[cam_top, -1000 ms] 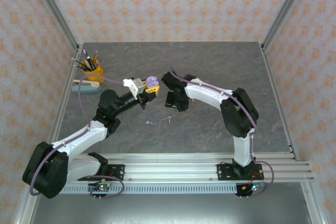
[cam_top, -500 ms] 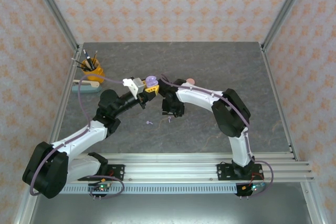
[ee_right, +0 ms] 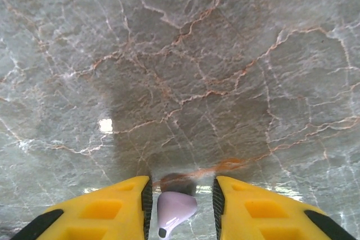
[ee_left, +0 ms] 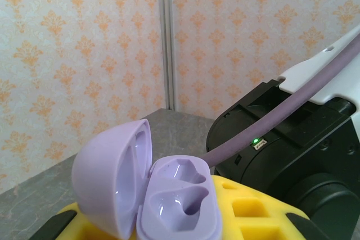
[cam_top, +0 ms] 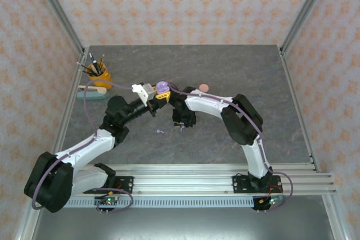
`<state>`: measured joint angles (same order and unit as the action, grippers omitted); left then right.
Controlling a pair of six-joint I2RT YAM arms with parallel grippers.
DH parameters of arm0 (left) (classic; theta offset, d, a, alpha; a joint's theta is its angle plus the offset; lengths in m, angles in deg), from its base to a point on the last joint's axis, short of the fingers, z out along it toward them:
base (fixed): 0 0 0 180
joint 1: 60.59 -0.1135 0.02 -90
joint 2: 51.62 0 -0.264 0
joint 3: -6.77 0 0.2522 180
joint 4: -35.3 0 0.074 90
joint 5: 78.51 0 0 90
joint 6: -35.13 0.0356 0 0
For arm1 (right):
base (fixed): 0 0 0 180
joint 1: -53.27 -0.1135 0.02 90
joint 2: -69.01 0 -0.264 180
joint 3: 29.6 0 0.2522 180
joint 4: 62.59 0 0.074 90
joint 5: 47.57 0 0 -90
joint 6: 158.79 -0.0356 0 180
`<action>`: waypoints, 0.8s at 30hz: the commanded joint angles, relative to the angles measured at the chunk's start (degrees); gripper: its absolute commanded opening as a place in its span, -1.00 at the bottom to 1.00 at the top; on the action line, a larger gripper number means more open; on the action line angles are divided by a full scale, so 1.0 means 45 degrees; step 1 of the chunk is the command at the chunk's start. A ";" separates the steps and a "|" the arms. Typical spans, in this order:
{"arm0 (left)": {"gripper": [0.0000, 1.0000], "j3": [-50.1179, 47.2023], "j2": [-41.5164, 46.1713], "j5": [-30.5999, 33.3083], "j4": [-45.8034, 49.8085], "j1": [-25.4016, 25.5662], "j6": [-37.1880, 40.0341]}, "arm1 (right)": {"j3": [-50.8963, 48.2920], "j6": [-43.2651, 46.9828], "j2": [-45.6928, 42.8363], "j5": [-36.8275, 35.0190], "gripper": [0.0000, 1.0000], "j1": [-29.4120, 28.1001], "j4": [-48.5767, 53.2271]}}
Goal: Insert the wireless bluetooth earbuds into the charging case
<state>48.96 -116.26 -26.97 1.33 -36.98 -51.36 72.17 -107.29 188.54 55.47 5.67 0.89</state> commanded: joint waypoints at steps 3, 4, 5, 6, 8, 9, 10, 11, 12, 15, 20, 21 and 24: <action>-1.00 -0.0019 0.0095 0.0260 -0.0194 -0.0072 0.0260 | 0.0237 -0.0050 0.0004 -0.0142 -0.21 -0.0209 0.0468; -1.00 -0.0027 0.0079 0.0265 -0.0211 -0.0073 0.0266 | 0.0220 -0.0122 -0.0009 -0.0177 -0.21 -0.0260 0.0522; -1.00 -0.0018 0.0077 0.0279 -0.0195 -0.0072 0.0241 | 0.0220 -0.0235 0.0001 -0.0220 -0.21 -0.0301 0.0595; -1.00 -0.0017 0.0069 0.0286 -0.0195 -0.0087 0.0244 | 0.0192 -0.0341 -0.0003 -0.0254 -0.21 -0.0321 0.0651; -1.00 -0.0027 0.0093 0.0284 -0.0178 -0.0072 0.0236 | 0.0066 -0.0552 -0.0025 -0.0331 -0.21 -0.0376 0.0662; -1.00 -0.0026 0.0092 0.0284 -0.0181 -0.0074 0.0236 | -0.0017 -0.0649 -0.0024 -0.0355 -0.22 -0.0381 0.0637; -1.00 -0.0028 0.0101 0.0284 -0.0166 -0.0075 0.0236 | -0.0097 -0.0709 -0.0018 -0.0373 -0.22 -0.0379 0.0596; -1.00 -0.0028 0.0096 0.0284 -0.0156 -0.0072 0.0236 | -0.0147 -0.0777 -0.0019 -0.0386 -0.23 -0.0380 0.0586; -1.00 -0.0025 0.0102 0.0284 -0.0137 -0.0072 0.0237 | -0.0185 -0.0824 -0.0002 -0.0397 -0.24 -0.0382 0.0583; -1.00 -0.0028 0.0107 0.0304 -0.0139 -0.0078 0.0241 | -0.0314 -0.0900 -0.0022 -0.0477 -0.24 -0.0378 0.0510; -1.00 0.0001 0.0075 0.0343 -0.0126 -0.0073 0.0217 | -0.0255 -0.0908 0.0049 -0.0909 -0.30 -0.0370 0.0535; -1.00 -0.0008 0.0077 0.0343 -0.0117 -0.0076 0.0217 | -0.0239 -0.0865 0.0065 -0.0960 -0.33 -0.0380 0.0550; -1.00 -0.0008 0.0098 0.0381 -0.0061 -0.0089 0.0217 | -0.0104 -0.0697 0.0155 -0.0999 -0.39 -0.0377 0.0689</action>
<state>48.96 -116.26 -26.57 1.53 -37.00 -51.36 71.89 -110.59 188.54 54.25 4.17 1.76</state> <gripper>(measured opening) 0.236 0.311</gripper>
